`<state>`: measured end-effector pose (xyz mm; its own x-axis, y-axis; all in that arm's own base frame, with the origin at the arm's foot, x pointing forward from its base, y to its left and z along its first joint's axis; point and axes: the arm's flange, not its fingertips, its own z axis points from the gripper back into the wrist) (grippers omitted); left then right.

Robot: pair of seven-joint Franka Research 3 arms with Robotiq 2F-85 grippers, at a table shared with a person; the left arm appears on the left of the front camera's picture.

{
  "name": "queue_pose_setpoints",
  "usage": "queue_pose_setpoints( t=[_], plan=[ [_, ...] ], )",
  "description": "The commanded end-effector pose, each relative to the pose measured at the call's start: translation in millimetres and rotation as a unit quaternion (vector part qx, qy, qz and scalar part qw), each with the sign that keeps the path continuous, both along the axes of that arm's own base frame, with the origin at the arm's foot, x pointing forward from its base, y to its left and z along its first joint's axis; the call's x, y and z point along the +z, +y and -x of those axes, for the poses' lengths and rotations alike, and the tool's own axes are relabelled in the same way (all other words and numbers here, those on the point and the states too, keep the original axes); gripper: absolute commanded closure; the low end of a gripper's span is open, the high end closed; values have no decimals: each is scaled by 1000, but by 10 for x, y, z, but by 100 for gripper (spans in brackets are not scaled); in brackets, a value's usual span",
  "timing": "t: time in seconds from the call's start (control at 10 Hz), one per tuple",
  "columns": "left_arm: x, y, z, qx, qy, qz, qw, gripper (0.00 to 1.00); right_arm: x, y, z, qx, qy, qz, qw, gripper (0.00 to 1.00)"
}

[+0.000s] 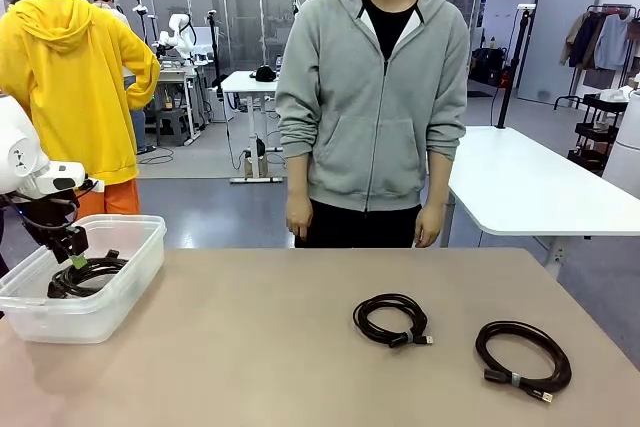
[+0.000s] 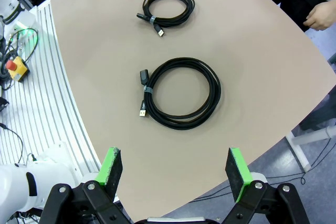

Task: Organize and store the cables.
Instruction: Place the Power Cable into the Organizing box.

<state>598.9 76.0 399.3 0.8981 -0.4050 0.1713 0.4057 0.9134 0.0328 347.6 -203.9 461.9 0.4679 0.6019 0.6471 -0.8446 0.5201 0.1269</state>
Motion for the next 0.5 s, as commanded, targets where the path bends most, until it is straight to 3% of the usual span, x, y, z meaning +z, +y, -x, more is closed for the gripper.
queue_pose_setpoints(
  t=[0.0,0.1,0.2,0.3,0.4],
  plan=[
    [55,-26,71,10,-12,-9,1000,33,2,20,-1,-6,-9,0,1000,0],
    [67,-47,85,10,-12,-9,1000,0,2,20,-1,-6,-9,0,1000,0],
    [85,-75,94,12,-13,-11,1000,12,2,20,-1,-6,-9,0,1000,0],
    [112,-91,119,13,-12,-8,1000,0,2,20,-1,-6,-9,0,1000,0],
    [155,-116,145,13,-16,-5,1000,0,2,20,-1,-6,-9,0,1000,0]
  ],
)
